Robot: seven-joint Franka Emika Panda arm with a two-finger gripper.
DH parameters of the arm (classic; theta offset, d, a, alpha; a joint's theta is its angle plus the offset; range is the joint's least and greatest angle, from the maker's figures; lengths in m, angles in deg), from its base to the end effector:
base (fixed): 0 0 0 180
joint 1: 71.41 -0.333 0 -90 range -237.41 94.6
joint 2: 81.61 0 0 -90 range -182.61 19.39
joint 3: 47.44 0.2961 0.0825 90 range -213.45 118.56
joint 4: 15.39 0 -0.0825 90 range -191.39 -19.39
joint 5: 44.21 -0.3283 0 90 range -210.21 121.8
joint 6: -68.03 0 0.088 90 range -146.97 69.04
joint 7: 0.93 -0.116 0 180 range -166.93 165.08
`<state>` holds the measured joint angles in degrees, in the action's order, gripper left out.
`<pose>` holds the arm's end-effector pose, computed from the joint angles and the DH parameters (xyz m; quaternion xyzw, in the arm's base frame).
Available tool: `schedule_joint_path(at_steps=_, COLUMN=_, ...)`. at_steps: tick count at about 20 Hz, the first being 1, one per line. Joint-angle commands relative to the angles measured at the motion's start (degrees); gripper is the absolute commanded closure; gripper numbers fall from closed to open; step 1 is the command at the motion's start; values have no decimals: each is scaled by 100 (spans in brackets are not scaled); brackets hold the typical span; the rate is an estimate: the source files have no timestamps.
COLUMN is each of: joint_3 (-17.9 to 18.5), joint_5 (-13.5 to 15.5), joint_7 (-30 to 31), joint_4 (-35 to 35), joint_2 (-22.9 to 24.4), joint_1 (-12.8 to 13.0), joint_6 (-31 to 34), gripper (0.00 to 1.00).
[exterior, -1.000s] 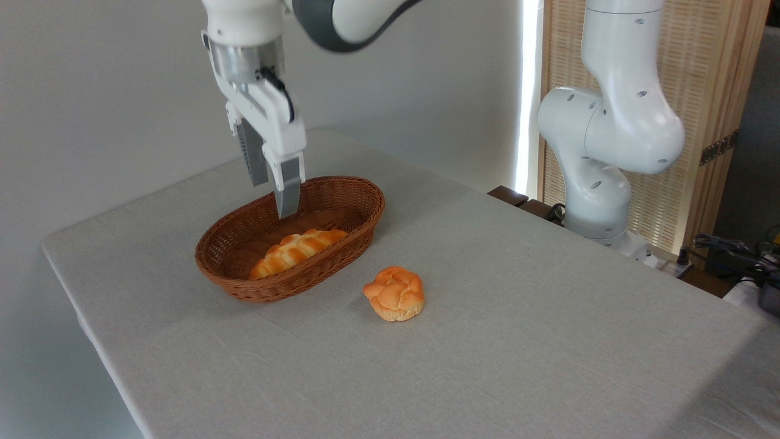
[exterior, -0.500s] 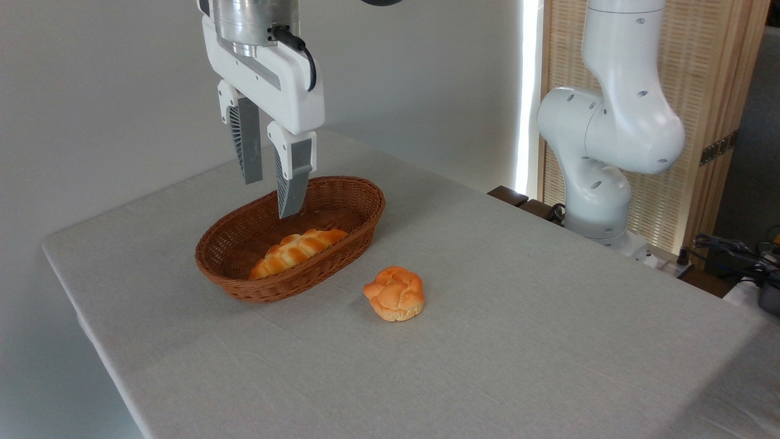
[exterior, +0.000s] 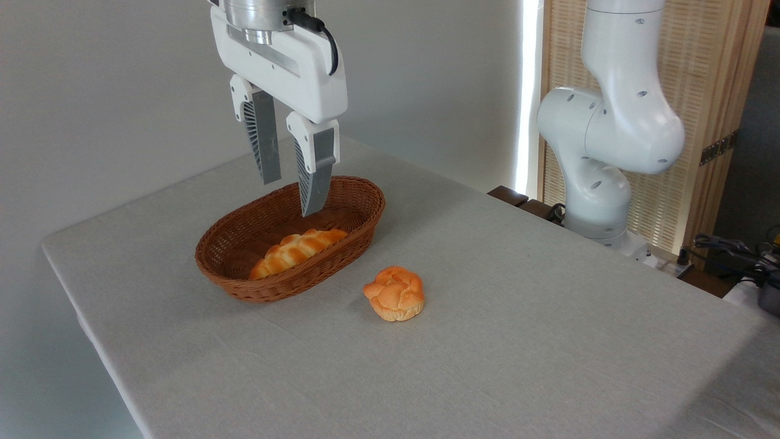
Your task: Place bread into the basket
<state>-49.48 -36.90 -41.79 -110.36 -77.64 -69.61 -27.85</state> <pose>0.4870 -0.0469 0.6036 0.9237 -0.3756 0.0601 0.0457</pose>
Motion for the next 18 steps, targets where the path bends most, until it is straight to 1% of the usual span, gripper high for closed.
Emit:
schedule_joint_path(at_steps=1, joint_3=1, joint_5=-168, joint_7=96, joint_4=207, joint_2=-133, joint_1=93, joint_6=245, gripper=0)
schedule_joint_path(at_steps=5, joint_3=45, joint_5=-185, joint_7=176, joint_4=435, joint_2=-230, joint_1=137, joint_6=359, gripper=0)
schedule_joint_path(at_steps=9, joint_3=194, joint_5=-212, joint_7=149, joint_4=514, joint_2=-230, joint_1=137, joint_6=421, gripper=0)
schedule_joint_path(at_steps=11, joint_3=195, joint_5=-220, joint_7=158, joint_4=523, joint_2=-230, joint_1=137, joint_6=482, gripper=0)
schedule_joint_path(at_steps=12, joint_3=195, joint_5=-307, joint_7=158, joint_4=523, joint_2=-230, joint_1=137, joint_6=509, gripper=0)
schedule_joint_path(at_steps=14, joint_3=195, joint_5=-597, joint_7=141, joint_4=523, joint_2=-239, joint_1=137, joint_6=527, gripper=0)
schedule_joint_path(at_steps=18, joint_3=195, joint_5=-633, joint_7=193, joint_4=523, joint_2=-265, joint_1=146, joint_6=535, gripper=0)
